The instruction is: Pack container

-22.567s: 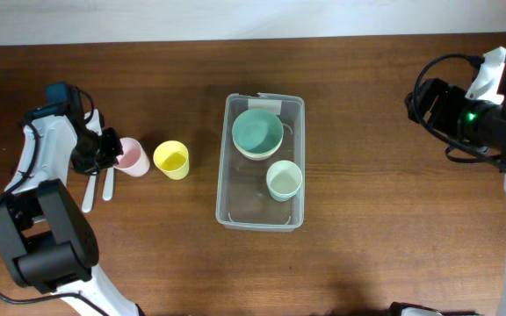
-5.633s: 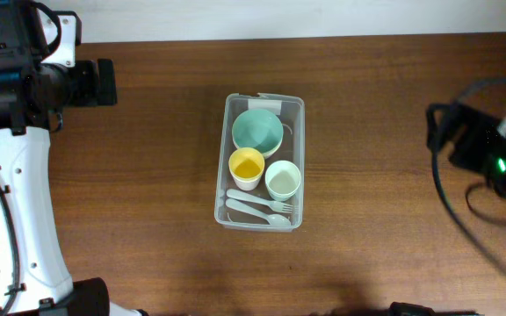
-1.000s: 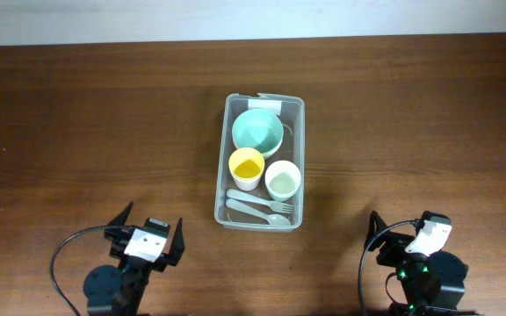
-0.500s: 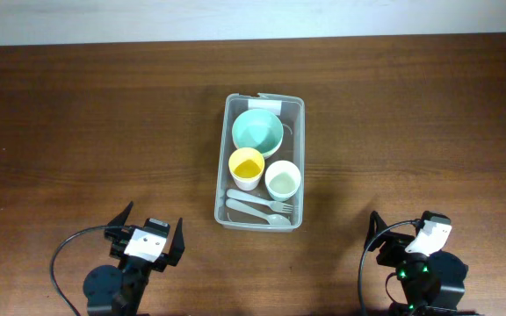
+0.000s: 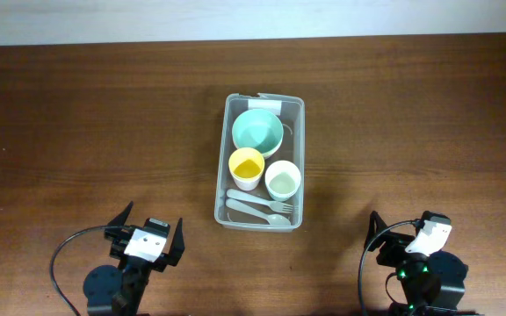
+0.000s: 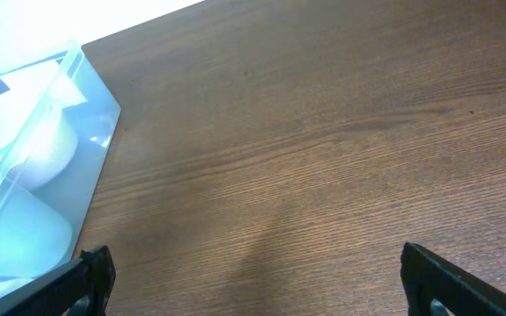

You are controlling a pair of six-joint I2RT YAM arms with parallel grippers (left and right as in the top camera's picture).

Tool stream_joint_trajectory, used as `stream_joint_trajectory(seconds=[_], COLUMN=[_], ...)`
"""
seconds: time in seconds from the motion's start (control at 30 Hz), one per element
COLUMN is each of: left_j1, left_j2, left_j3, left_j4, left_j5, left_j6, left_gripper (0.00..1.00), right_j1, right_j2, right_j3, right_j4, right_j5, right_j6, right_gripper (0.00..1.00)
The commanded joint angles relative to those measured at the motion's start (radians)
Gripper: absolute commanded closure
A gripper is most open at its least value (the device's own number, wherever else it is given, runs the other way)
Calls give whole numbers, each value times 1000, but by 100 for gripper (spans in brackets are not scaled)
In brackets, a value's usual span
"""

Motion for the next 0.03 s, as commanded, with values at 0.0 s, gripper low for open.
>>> stream_joint_trajectory(seconds=[0.0], left_j1=[-4], left_j2=[-10], left_j3=[-11], left_j4=[3], left_j5=[11], left_j6=[-10], left_gripper=[0], right_j1=[5], right_j2=[-8], right_j3=[-5], right_j4=[2], right_j5=[-5], right_j6=[-7], right_gripper=[1])
